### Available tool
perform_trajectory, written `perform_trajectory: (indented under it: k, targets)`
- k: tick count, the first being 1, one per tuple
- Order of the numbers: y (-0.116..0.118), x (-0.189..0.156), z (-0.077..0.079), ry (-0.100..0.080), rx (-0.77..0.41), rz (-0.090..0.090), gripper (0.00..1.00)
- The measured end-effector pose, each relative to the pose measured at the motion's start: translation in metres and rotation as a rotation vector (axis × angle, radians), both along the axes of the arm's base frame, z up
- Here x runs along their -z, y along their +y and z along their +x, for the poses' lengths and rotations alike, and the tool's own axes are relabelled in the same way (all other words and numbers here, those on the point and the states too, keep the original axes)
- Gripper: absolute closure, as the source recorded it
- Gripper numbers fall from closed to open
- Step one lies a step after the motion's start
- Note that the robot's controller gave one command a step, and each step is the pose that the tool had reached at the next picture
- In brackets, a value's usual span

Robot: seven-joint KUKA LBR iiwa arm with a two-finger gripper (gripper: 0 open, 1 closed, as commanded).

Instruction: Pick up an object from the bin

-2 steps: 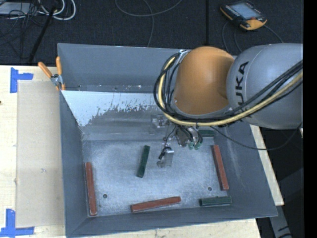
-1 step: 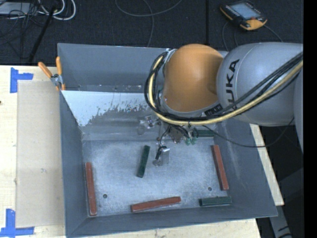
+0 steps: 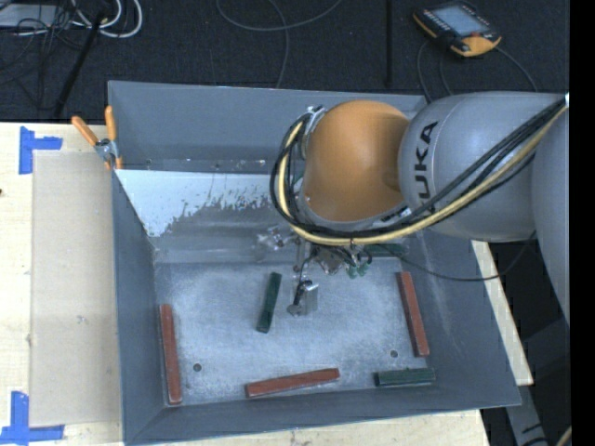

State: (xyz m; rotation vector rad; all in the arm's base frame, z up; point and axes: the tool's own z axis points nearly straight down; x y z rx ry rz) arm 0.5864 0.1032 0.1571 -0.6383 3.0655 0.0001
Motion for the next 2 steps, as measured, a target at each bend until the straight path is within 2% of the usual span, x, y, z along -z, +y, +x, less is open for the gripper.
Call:
perform_trajectory:
  k: [1, 2]
  targets:
    - [0.007, 0.051, 0.012, 0.009, -0.099, -0.002, 0.0]
    - [0.014, 0.071, 0.008, 0.011, -0.208, -0.003, 0.0]
